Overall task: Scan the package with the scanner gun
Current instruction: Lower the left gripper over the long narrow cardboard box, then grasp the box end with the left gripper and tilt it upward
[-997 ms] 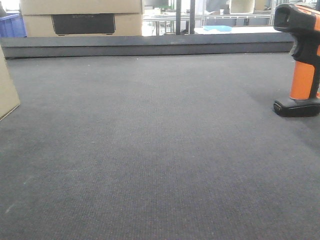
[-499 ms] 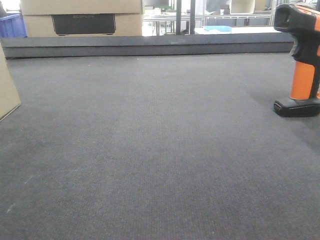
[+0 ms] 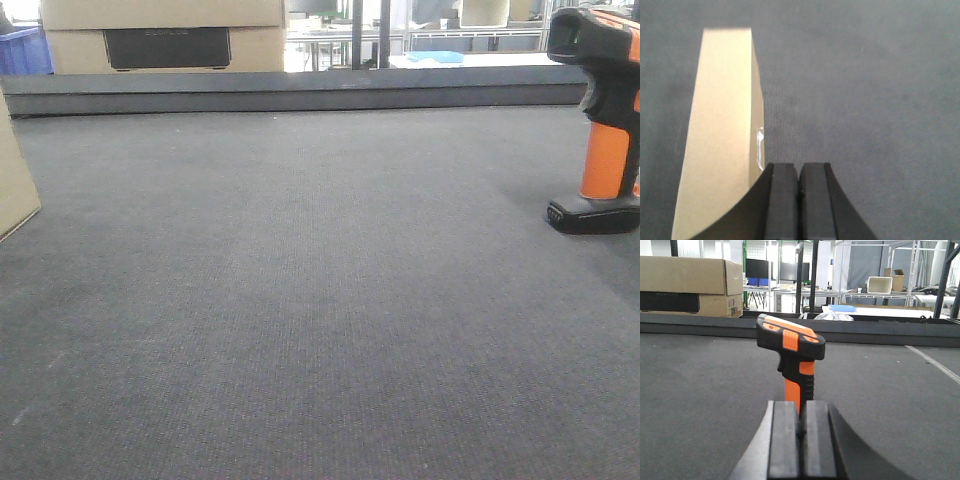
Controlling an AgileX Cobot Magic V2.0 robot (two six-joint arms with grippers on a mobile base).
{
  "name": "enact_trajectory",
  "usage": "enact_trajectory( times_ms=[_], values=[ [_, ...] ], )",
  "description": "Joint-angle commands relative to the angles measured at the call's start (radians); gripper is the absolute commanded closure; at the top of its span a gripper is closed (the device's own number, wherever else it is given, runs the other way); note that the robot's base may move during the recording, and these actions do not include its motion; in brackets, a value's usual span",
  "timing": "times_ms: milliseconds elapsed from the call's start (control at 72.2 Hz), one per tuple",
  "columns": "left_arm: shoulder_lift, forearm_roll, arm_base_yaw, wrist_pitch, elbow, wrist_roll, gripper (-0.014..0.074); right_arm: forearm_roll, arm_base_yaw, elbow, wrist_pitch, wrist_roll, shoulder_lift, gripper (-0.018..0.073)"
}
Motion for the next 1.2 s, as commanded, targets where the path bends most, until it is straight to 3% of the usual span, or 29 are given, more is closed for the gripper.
enact_trajectory(
  times_ms=[0,111,180,222,471,568,637,748,845,914,1191],
  values=[
    [0.06,0.005,0.034,0.017,-0.048,-0.016,0.0708,0.002,0.0,0.0,-0.018,-0.005,-0.003,0.0728],
    [0.108,0.005,0.108,0.051,-0.09,0.001,0.0708,0.002,0.0,0.0,-0.018,-0.005,-0.003,0.0728],
    [0.131,-0.016,0.133,0.104,-0.101,0.066,0.0708,0.002,0.0,0.0,-0.018,-0.005,-0.003,0.0728],
    [0.146,-0.029,0.136,0.14,-0.103,0.104,0.0708,0.002,0.0,0.0,-0.018,-0.005,-0.003,0.0728],
    [0.218,-0.02,0.138,0.187,-0.14,0.12,0.0692,0.002,0.0,0.0,-0.018,-0.005,-0.003,0.0728],
    [0.233,-0.015,0.138,0.189,-0.171,0.12,0.0595,0.002,0.0,0.0,-0.018,-0.005,-0.003,0.0728],
    [0.24,-0.013,0.138,0.187,-0.185,0.12,0.0477,0.002,0.0,0.0,-0.018,-0.005,-0.003,0.0728],
    [0.263,0.009,0.138,0.167,-0.186,0.12,0.0204,0.002,0.0,0.0,-0.018,-0.005,-0.003,0.0728],
    [0.298,0.009,0.138,0.179,-0.186,0.118,0.0034,0.002,0.0,0.0,-0.018,-0.005,-0.003,0.0728],
    [0.322,0.001,0.138,0.194,-0.186,0.117,0.0003,0.002,0.0,0.0,-0.018,-0.005,-0.003,0.0728],
    [0.427,0.007,0.14,0.194,-0.186,0.115,0.0055,0.002,0.0,0.0,-0.018,-0.005,-0.003,0.0728]
  ],
)
